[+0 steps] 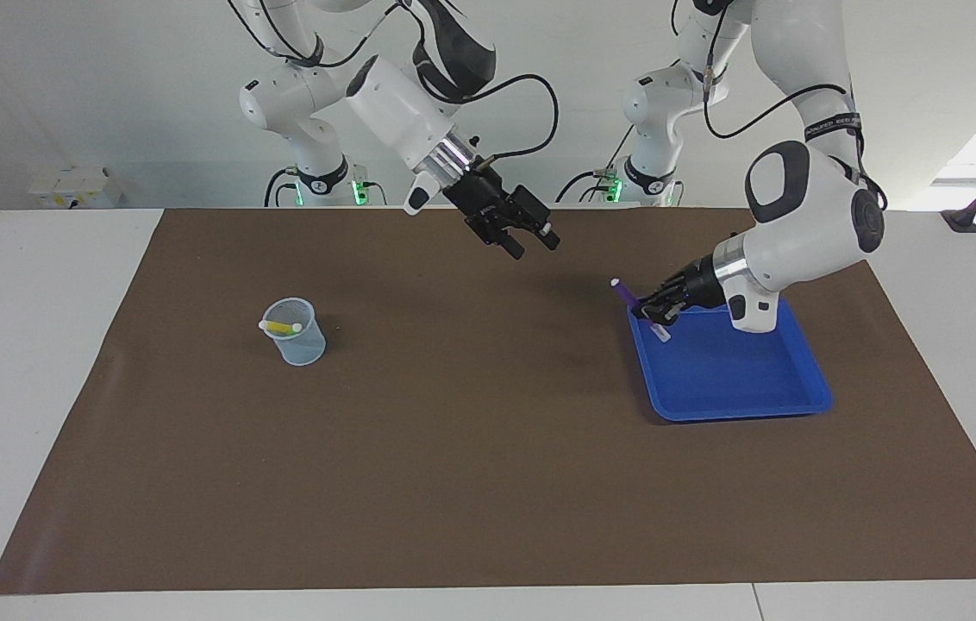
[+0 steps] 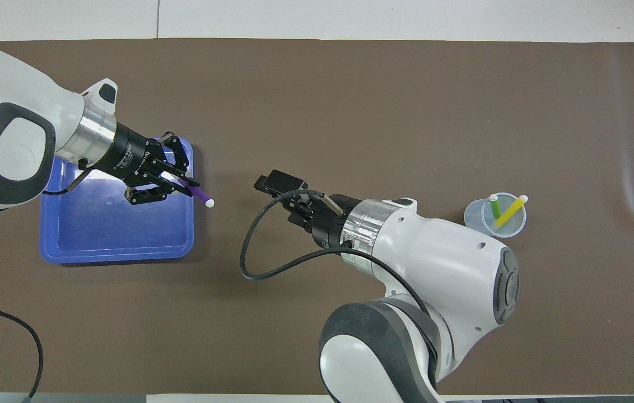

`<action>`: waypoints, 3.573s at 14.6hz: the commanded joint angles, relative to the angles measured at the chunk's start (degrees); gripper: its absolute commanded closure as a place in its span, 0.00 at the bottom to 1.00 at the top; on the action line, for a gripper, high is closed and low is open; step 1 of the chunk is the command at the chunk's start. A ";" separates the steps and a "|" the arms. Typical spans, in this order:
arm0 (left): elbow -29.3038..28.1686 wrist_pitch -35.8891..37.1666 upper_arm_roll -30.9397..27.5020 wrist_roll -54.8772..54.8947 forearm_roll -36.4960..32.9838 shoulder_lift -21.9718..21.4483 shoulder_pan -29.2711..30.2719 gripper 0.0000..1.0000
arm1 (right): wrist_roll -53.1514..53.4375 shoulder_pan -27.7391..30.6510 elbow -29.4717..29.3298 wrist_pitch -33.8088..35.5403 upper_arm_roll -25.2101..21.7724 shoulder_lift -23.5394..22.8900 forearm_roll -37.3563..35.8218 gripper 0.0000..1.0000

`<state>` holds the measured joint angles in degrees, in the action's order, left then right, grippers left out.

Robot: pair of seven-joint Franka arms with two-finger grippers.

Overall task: Transfer and insert pens with both arms
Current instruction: 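Lift the purple pen toward the right gripper and close the right gripper, then hold the purple pen with the right gripper and open the left gripper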

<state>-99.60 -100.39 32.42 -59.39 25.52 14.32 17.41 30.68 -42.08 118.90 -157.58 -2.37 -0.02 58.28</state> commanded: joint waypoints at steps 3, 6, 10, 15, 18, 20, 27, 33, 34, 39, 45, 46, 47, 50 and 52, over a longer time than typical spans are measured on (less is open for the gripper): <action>-1.56 -0.33 1.77 -14.42 5.67 -1.13 0.17 1.00 | -2.90 -0.81 0.55 -0.18 -0.09 0.28 2.98 0.00; -1.73 -1.04 1.85 -19.35 7.44 -1.13 0.35 1.00 | -5.53 -1.96 0.81 -0.27 -0.09 -0.68 2.98 0.00; -1.73 -1.48 1.86 -21.55 8.76 -1.22 0.79 1.00 | -6.16 -2.84 0.72 -0.36 -0.09 -1.83 2.98 0.00; -1.73 -1.48 1.94 -22.35 8.76 -1.31 0.26 1.00 | -6.07 -2.13 -0.94 -0.45 -0.09 -2.79 2.98 0.10; -2.08 -1.48 1.94 -22.79 8.76 -2.01 0.08 1.00 | -6.07 -1.78 -4.45 -0.53 -0.18 -5.85 2.98 0.13; -2.09 -1.48 2.38 -22.79 8.76 -2.01 0.00 1.00 | -6.07 -1.69 -6.91 -0.62 -0.18 -7.97 2.90 0.15; -2.79 -1.83 3.61 -22.70 9.11 -2.36 -0.80 1.00 | -6.16 -1.52 -8.24 -0.62 -0.18 -8.59 2.37 0.30; -2.79 -1.92 3.61 -22.70 9.55 -2.36 -0.44 1.00 | -6.33 -1.52 -7.80 -0.36 -0.18 -8.42 2.28 0.43; -2.79 -1.92 3.61 -22.70 9.55 -2.36 -0.36 1.00 | -6.33 -1.52 -7.72 -0.36 -0.18 -8.42 2.37 0.53; -2.79 -2.01 3.61 -22.70 9.55 -2.36 -0.44 1.00 | -6.42 -1.17 -7.72 0.26 -0.18 -8.33 2.37 1.00; -2.70 -2.18 3.61 -22.35 9.55 -2.36 -0.79 0.83 | -6.51 -0.99 -7.63 0.78 -0.27 -8.24 2.37 1.00; -2.70 -2.62 3.61 -22.26 9.55 -2.45 -0.88 0.05 | -6.51 -0.99 -7.71 1.31 -0.27 -8.16 2.28 1.00; -2.70 -3.32 3.61 -22.44 9.55 -2.45 -0.88 0.00 | -6.51 -0.99 -7.72 1.40 -0.27 -8.15 2.28 1.00; -2.70 -3.32 3.61 -22.44 9.55 -2.54 -0.71 0.00 | -8.08 1.10 -7.10 9.01 -0.80 -6.06 -0.52 1.00; -2.70 -3.50 3.61 -22.44 9.55 -2.54 -0.71 0.00 | -8.53 6.89 -6.84 20.50 -0.80 -3.07 -10.15 1.00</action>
<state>-100.37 -102.40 36.33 -81.83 33.77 13.67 16.78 24.01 -40.71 111.40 -146.59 -3.36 -6.86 54.29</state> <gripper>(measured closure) 0.471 0.824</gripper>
